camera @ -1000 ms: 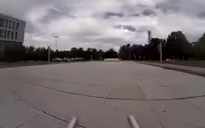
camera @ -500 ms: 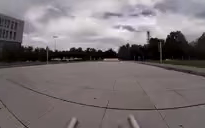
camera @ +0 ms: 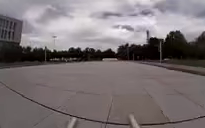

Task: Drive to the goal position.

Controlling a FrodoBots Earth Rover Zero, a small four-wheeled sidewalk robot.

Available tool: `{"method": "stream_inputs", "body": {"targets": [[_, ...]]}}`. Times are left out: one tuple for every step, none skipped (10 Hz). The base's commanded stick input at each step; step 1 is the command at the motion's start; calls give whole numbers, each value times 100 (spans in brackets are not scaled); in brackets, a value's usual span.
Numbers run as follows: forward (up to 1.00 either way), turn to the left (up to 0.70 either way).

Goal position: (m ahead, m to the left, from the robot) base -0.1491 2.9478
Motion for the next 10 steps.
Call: {"method": "stream_inputs", "body": {"targets": [[70, 3], [70, 26], [70, 36], [70, 36], [70, 16], [70, 1], [70, 1], [70, 1], [70, 1], [70, 1]]}}
